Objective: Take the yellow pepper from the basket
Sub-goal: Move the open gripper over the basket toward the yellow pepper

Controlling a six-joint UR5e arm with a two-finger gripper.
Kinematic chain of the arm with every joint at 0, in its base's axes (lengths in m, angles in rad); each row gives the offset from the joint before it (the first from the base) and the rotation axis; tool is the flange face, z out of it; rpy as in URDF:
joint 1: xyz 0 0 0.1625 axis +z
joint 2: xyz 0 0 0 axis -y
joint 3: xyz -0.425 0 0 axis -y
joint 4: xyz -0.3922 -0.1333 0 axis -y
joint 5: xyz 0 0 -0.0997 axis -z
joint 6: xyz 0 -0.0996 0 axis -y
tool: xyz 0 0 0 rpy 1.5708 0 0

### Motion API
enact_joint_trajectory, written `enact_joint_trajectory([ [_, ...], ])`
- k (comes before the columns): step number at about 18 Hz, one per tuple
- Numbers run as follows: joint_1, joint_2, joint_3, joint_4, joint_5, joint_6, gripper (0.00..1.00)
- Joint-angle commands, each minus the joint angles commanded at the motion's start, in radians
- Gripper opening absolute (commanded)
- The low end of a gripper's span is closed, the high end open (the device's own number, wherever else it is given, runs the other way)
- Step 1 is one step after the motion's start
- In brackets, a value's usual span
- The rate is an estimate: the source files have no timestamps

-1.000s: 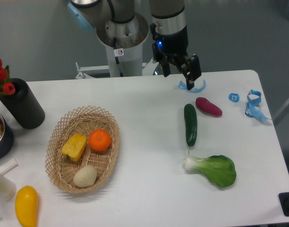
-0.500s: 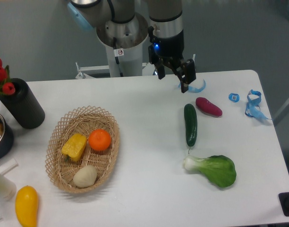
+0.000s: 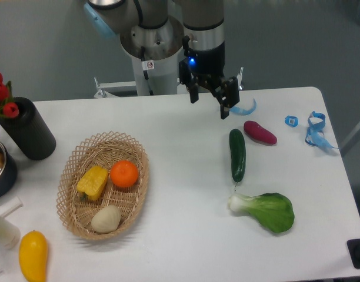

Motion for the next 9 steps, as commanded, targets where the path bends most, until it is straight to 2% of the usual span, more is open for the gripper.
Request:
enact_joint_trajectory([
  [3,-0.021,-0.012,0.002,0.0,0.0,-0.139,1.0],
  [9,-0.129,-0.052,0.008,0.014,-0.018,-0.362,1.0],
])
